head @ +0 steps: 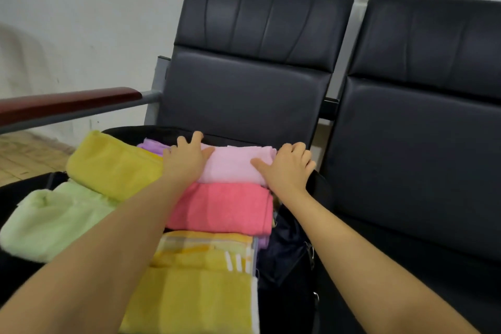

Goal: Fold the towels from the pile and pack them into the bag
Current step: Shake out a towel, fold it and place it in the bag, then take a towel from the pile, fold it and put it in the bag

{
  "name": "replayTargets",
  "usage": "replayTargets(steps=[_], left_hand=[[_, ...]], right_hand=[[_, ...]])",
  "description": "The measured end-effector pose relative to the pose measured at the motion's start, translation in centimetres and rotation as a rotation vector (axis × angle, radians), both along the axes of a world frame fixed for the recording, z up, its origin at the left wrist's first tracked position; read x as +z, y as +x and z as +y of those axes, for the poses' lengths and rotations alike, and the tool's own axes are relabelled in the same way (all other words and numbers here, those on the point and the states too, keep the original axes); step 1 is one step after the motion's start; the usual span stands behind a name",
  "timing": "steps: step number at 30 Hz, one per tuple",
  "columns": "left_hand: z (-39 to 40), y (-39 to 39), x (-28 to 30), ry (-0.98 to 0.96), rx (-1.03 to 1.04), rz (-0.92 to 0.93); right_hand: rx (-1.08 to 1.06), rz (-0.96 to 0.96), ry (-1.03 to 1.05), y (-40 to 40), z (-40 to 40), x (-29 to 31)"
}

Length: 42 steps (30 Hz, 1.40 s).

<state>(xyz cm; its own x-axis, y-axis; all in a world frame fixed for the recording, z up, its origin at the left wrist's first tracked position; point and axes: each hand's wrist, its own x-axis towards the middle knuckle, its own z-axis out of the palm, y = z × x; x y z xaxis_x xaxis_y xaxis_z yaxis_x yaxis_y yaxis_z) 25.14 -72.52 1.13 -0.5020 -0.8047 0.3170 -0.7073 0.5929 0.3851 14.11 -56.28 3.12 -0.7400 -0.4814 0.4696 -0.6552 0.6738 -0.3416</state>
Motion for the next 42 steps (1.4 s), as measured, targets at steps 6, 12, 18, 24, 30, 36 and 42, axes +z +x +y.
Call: replayTargets(steps=[6, 12, 18, 24, 30, 36, 42], left_hand=[[-0.2, 0.7, 0.7, -0.024, 0.016, 0.104], [5.3, 2.5, 2.8, -0.438, -0.129, 0.089], [18.7, 0.4, 4.9, -0.459, -0.394, 0.063], [35.1, -5.9, 3.8, -0.374, -0.665, 0.049], [51.0, -13.3, 1.5, -0.251, -0.908, 0.023], [65.5, -19.8, -1.3, -0.115, -1.103, -0.009], [74.4, -24.1, -5.2, -0.049, -1.220, -0.289]], right_hand=[[0.168, -0.029, 0.021, -0.5, 0.8, 0.0], [0.213, -0.017, -0.085, 1.0, 5.9, 1.1], [0.173, 0.138, 0.075, 1.0, 18.3, 1.2], [0.004, 0.126, 0.151, -3.0, 35.1, -0.1], [-0.188, 0.053, 0.161, -8.5, 52.3, -3.0], [-0.407, -0.037, 0.258, -12.4, 68.0, -6.4], [-0.472, -0.136, 0.479, -13.6, 76.1, -9.7]])
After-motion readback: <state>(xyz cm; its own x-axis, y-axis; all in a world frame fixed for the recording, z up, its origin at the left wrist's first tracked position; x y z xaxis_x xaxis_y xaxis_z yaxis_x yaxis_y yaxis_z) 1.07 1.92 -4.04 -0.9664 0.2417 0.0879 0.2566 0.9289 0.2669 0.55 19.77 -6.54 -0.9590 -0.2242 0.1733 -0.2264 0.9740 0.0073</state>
